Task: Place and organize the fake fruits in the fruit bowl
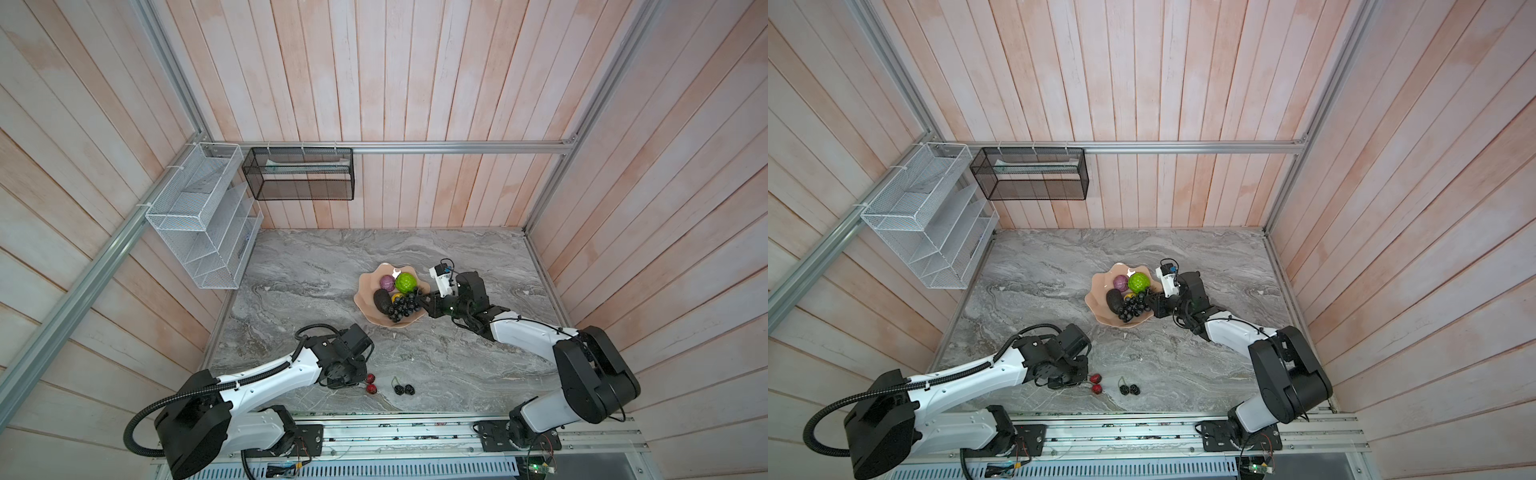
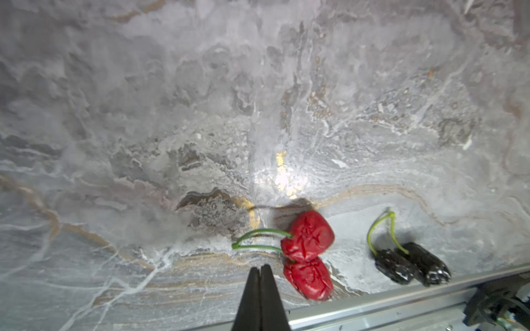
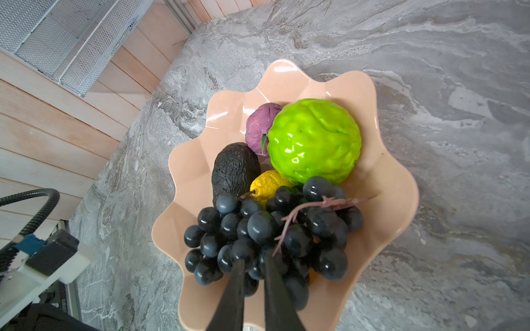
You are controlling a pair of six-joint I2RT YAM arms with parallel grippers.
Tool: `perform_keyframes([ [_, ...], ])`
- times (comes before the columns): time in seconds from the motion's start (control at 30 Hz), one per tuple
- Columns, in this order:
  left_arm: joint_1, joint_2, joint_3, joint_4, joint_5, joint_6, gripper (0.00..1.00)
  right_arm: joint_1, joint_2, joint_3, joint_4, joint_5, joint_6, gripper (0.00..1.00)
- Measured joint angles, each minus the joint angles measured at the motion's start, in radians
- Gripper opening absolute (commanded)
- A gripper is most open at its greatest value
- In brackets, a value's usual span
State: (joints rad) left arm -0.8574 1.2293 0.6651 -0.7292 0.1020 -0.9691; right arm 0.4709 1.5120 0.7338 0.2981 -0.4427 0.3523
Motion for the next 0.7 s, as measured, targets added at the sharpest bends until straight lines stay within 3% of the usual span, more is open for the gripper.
perform_keyframes([
  [0.07,0.002,-0.008,0.000,-0.002,0.012,0.002,0.25,0.000,0.000,0.000,0.000,0.000,0.000,0.15],
  [0.17,0.012,-0.006,0.002,-0.016,0.019,0.028,0.41,0.000,0.000,0.001,0.000,-0.004,0.000,0.15],
  [0.7,0.023,0.207,0.093,-0.047,-0.085,0.238,0.43,0.000,0.000,0.002,-0.008,-0.004,-0.004,0.15],
])
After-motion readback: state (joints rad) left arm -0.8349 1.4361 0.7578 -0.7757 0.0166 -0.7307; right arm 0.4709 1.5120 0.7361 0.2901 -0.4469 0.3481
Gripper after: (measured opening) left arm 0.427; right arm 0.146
